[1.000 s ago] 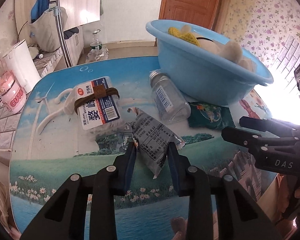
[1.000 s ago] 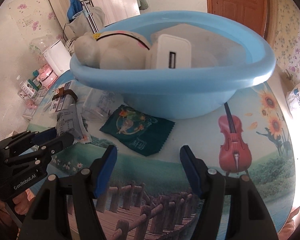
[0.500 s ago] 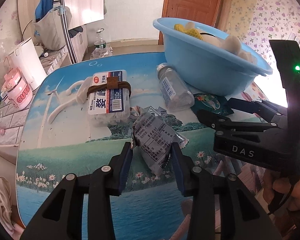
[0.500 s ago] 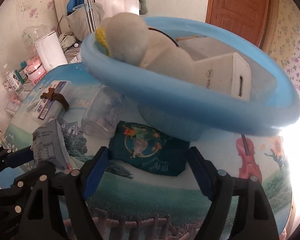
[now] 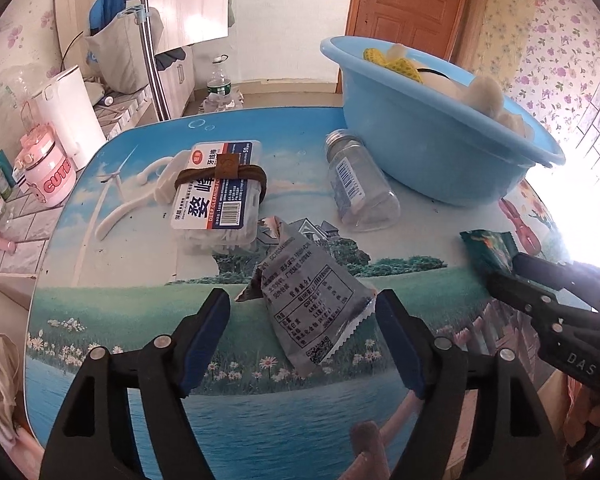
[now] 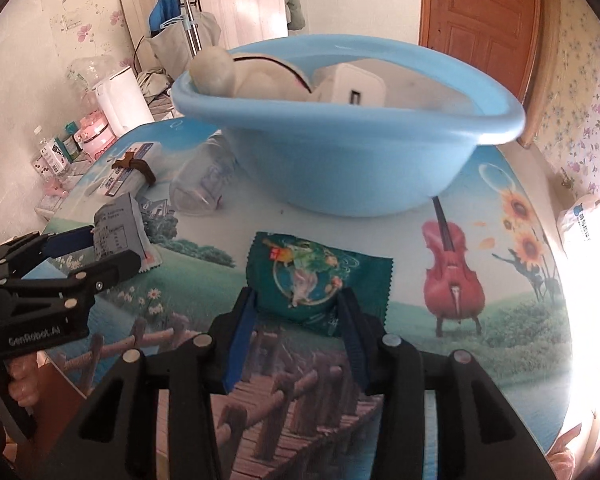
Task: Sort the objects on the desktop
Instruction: 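Grasp the receipt packet with left tool while right grasps the green sachet, then carry receipt packet and green sachet into the basin and open both tools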
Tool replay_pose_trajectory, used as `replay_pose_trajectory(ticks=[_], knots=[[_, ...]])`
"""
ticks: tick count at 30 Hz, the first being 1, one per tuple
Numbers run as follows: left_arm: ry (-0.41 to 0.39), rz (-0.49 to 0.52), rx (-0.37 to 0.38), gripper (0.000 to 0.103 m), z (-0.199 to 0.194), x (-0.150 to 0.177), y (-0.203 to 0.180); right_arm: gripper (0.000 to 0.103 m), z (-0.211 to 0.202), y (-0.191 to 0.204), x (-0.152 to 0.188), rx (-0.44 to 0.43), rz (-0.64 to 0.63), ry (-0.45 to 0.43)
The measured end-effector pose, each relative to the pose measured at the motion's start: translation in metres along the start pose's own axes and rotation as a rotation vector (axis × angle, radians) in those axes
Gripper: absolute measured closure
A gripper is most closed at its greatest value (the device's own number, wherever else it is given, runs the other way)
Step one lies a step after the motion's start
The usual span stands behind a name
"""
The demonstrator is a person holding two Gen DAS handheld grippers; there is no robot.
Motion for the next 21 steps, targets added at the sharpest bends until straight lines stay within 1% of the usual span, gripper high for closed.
replay_pose_trajectory(ticks=[2, 3, 4, 5, 6, 7, 9, 10, 11, 12, 13, 14, 18, 19, 21], knots=[[0.001, -0.009, 0.007, 0.028, 0.002, 0.0, -0.003, 0.062, -0.003, -0.005, 0.002, 0.006, 0.021, 0.0], [-0.005, -0.002, -0.006, 0.033, 0.002, -0.001, -0.004, 0.062, -0.004, -0.007, 0.002, 0.009, 0.026, -0.002], [-0.006, 0.006, -0.015, 0.04, 0.003, 0.0, -0.005, 0.062, -0.006, -0.008, 0.002, 0.013, 0.03, -0.005], [-0.012, 0.022, -0.002, 0.057, 0.001, -0.001, -0.009, 0.062, -0.008, -0.011, 0.002, 0.013, 0.034, -0.007], [-0.014, 0.034, -0.001, 0.066, 0.0, -0.002, -0.01, 0.061, -0.01, -0.014, 0.002, 0.007, 0.04, -0.006], [-0.009, 0.041, 0.008, 0.073, -0.002, -0.002, -0.012, 0.058, -0.011, -0.014, 0.001, -0.004, 0.043, -0.003], [0.0, 0.038, 0.037, 0.075, -0.006, -0.001, -0.013, 0.055, -0.011, -0.014, 0.001, 0.0, 0.046, -0.002], [-0.003, 0.036, 0.039, 0.075, -0.008, 0.0, -0.013, 0.054, -0.01, -0.014, 0.001, 0.003, 0.055, 0.0], [-0.009, 0.038, 0.04, 0.08, -0.011, 0.001, -0.014, 0.051, -0.008, -0.013, 0.001, 0.002, 0.064, 0.005], [-0.012, 0.043, 0.038, 0.08, -0.014, 0.002, -0.015, 0.049, -0.007, -0.013, 0.001, 0.003, 0.07, 0.009], [-0.011, 0.044, 0.041, 0.08, -0.016, 0.005, -0.017, 0.042, -0.006, -0.013, 0.002, 0.011, 0.07, 0.009], [-0.011, 0.044, 0.048, 0.08, -0.018, 0.006, -0.017, 0.038, -0.005, -0.014, 0.003, 0.027, 0.066, 0.008], [-0.005, 0.056, 0.049, 0.08, -0.02, 0.013, -0.018, 0.036, 0.002, -0.018, 0.003, 0.081, 0.029, 0.002], [-0.002, 0.055, 0.047, 0.08, -0.02, 0.014, -0.018, 0.034, 0.004, -0.017, 0.002, 0.09, 0.018, 0.002], [-0.005, 0.05, 0.048, 0.081, -0.02, 0.016, -0.018, 0.034, 0.006, -0.016, 0.001, 0.101, 0.004, -0.009]])
Point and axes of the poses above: each gripper's, at about its wrist camera, not at the fingertips, and z roughly the way its jaws point, y to its left, x to its underside, the point moved 8 cm from there along z, roughly the way its jaws point, and after that the axes turned 8 degrees about -y, right-handed, at the moved point
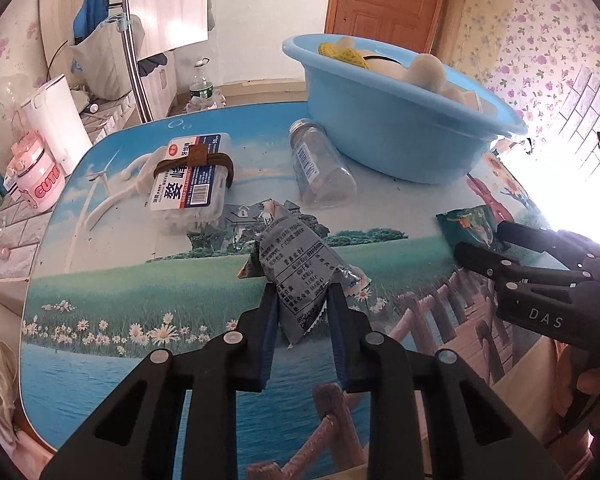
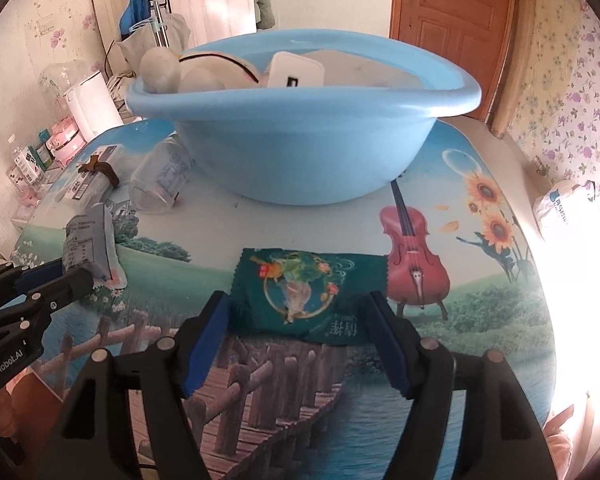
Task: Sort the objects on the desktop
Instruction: 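Carry receipt packet and green sachet into the basin and open both tools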
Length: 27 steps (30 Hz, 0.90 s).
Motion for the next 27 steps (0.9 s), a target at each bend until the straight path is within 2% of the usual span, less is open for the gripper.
replay_pose_trajectory(ticks=[2, 3, 4, 8, 15, 22, 27], knots=[[-0.008, 0.016, -0.008, 0.081, 0.001, -0.001, -0.001, 0.042, -0.001, 0.004, -0.002, -0.008, -0.024, -0.022], [-0.009, 0.024, -0.014, 0.082, 0.002, -0.001, -0.001, 0.056, -0.002, 0.006, -0.003, -0.005, -0.038, -0.025], [-0.008, 0.023, -0.012, 0.083, 0.001, -0.002, -0.001, 0.059, -0.003, 0.008, -0.004, -0.009, -0.045, -0.021], [-0.02, 0.008, 0.014, 0.086, -0.007, -0.007, -0.003, 0.06, -0.01, 0.009, -0.004, -0.06, -0.025, -0.026], [-0.043, 0.0, 0.018, 0.086, -0.032, -0.018, -0.007, 0.06, -0.048, 0.017, -0.018, -0.171, -0.005, -0.095], [-0.116, -0.007, 0.038, 0.086, -0.065, -0.042, -0.016, 0.06, -0.084, 0.033, -0.044, -0.224, -0.028, -0.175], [-0.169, 0.009, 0.074, 0.086, -0.074, -0.069, -0.03, 0.06, -0.091, 0.031, -0.063, -0.236, -0.026, -0.218]])
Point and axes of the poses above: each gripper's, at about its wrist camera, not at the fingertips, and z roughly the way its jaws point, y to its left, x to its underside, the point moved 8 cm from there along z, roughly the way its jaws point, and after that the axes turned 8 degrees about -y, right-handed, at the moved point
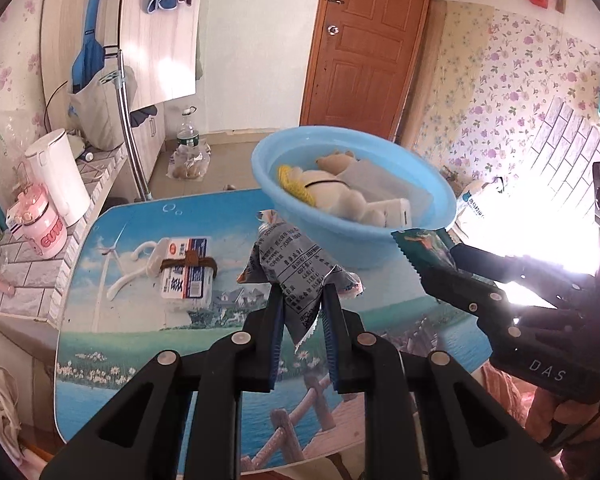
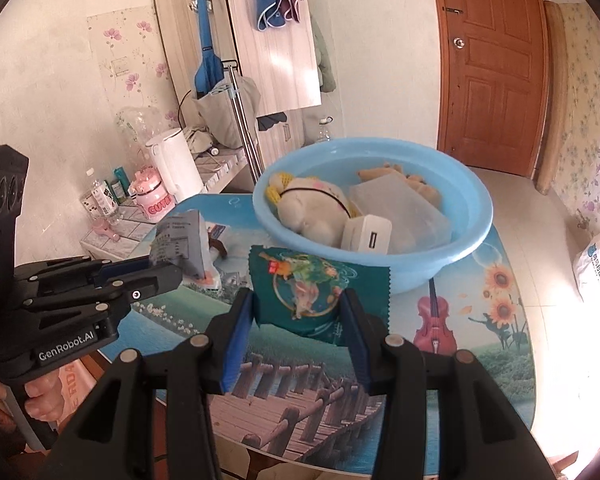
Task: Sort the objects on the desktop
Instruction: 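Carry receipt packet and green sachet into the basin and open both tools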
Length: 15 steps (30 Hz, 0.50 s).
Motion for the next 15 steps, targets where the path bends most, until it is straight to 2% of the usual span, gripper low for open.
replay_pose_trajectory(ticks=[9, 15], knots=[[-0.017, 0.031, 0.033, 0.086, 0.037, -0.037, -0.019, 0.06, 0.019, -0.034, -0.036, 0.049, 0.004, -0.048], [-0.019, 0.037, 0.051, 0.086, 0.065, -0.057, -0.021, 0.06, 0.041, -0.059, -0.049, 0.067, 0.005, -0.05]])
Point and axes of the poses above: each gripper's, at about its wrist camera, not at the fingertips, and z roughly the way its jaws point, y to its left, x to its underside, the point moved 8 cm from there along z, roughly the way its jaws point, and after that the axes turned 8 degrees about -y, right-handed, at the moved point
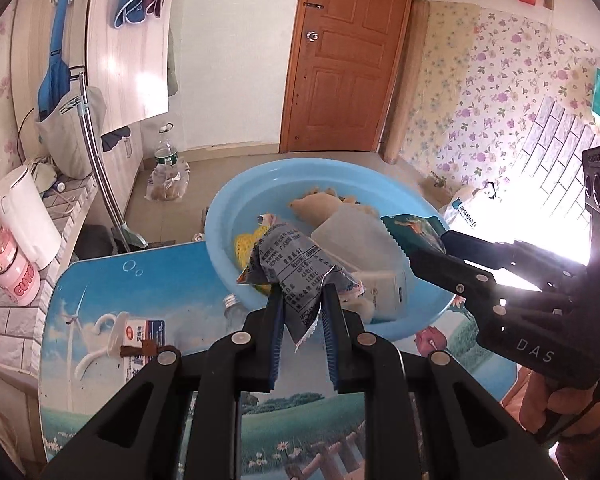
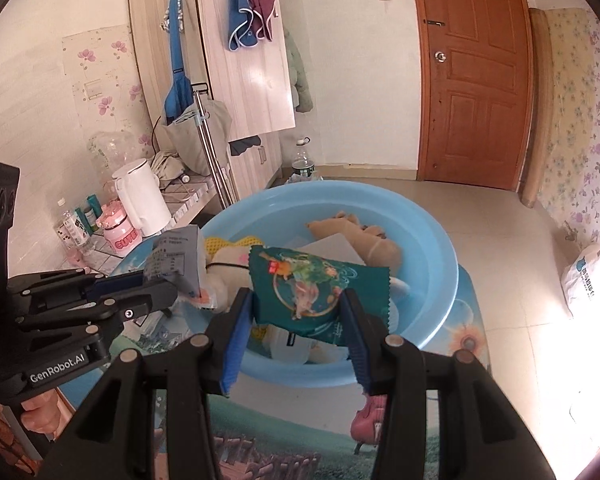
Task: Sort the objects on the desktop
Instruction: 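Carry receipt packet and green sachet into the basin and open both tools, then move left tool to the white plastic hook while right moves to the toothpick box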
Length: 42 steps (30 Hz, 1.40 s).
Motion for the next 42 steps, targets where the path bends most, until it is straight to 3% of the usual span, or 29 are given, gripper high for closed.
replay_pose_trajectory(ticks=[12, 22, 24, 26, 34, 37, 39, 42], knots=[[-0.024, 0.057, 0.008, 0.086, 0.052, -0.036, -0.002, 0.06, 0.042, -0.032, -0.022, 0.02, -0.018, 0.006], [-0.015, 0.049, 0.011, 0.084, 0.089, -0.056, -0.003, 0.058, 0.075, -0.048, -0.012, 0.017, 0.013, 0.078], [-0.024, 0.041, 0.003, 0.067, 0.089, -0.058, -0.002, 0.056, 0.078, -0.049, -0.008, 0.01, 0.024, 0.091], [-0.043, 0.036, -0.014, 0.058, 0.088, -0.059, 0.001, 0.055, 0.079, -0.05, -0.007, 0.016, 0.025, 0.094], [-0.036, 0.021, -0.046, 0.037, 0.081, -0.053, 0.016, 0.046, 0.075, -0.048, -0.011, 0.034, 0.033, 0.079], [-0.041, 0.019, -0.069, 0.025, 0.076, -0.052, 0.021, 0.045, 0.072, -0.045, -0.015, 0.037, 0.036, 0.069], [-0.039, 0.008, -0.086, 0.01, 0.073, -0.051, 0.026, 0.045, 0.069, -0.042, -0.018, 0.042, 0.023, 0.06], [-0.061, -0.026, -0.103, 0.005, 0.064, -0.053, 0.037, 0.045, 0.065, -0.035, -0.022, 0.04, 0.009, 0.049]])
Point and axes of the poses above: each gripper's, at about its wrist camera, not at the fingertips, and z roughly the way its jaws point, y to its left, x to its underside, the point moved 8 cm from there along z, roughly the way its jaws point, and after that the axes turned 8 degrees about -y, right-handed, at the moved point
